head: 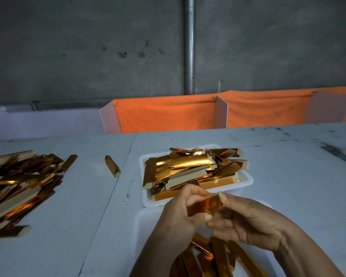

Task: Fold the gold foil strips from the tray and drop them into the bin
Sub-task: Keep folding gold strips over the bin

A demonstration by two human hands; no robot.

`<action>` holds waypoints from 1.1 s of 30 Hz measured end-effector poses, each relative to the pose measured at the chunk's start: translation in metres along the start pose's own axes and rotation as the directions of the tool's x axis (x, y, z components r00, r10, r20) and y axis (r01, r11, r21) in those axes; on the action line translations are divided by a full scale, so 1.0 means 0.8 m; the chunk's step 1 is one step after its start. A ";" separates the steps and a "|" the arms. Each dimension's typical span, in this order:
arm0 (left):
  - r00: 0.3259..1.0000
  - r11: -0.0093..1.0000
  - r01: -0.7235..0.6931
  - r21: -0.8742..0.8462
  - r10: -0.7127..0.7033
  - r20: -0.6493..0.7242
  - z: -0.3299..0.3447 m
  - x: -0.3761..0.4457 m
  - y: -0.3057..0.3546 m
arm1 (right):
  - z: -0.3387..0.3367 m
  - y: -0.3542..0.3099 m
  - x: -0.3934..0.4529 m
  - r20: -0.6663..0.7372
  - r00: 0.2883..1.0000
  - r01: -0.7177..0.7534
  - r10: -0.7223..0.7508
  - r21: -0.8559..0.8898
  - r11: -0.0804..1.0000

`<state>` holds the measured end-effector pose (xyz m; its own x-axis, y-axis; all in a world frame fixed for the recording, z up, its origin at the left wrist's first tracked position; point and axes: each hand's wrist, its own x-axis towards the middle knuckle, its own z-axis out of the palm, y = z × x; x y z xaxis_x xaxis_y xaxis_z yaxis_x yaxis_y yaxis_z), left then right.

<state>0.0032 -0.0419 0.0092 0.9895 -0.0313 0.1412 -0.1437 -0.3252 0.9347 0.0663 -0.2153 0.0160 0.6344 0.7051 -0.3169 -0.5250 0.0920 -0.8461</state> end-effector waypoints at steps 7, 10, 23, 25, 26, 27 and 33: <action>0.998 0.998 -0.064 0.025 0.064 0.005 0.003 0.000 -0.006 | 0.003 0.002 -0.001 0.155 0.987 0.010 -0.028 0.119 0.993; 0.996 0.993 -0.067 -0.095 0.072 0.051 0.000 -0.003 0.001 | 0.005 0.002 -0.001 0.146 0.985 0.069 -0.095 0.178 0.982; 0.909 0.887 0.162 -0.433 -0.305 -0.285 0.004 0.005 -0.004 | 0.040 0.026 0.012 0.051 0.874 0.319 -0.483 -0.811 0.490; 0.895 0.887 0.176 -0.426 -0.325 -0.307 0.002 0.007 -0.008 | 0.042 0.030 0.014 0.065 0.872 0.331 -0.485 -0.808 0.487; 0.897 0.878 0.173 -0.447 -0.328 -0.297 -0.001 0.007 -0.009 | 0.041 0.031 0.015 0.062 0.868 0.337 -0.493 -0.803 0.492; 0.903 0.872 0.172 -0.458 -0.325 -0.281 -0.005 0.007 -0.009 | 0.040 0.030 0.015 0.047 0.863 0.335 -0.503 -0.797 0.502; 0.941 0.904 0.293 -0.310 -0.329 -0.072 -0.007 -0.001 -0.001 | 0.032 0.013 0.011 -0.301 0.793 0.319 -0.530 -0.537 0.781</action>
<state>0.0024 -0.0361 0.0102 0.9777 0.1455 -0.1516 0.1547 -0.0102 0.9879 0.0518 -0.1902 0.0157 0.9520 0.2984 0.0684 0.0966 -0.0809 -0.9920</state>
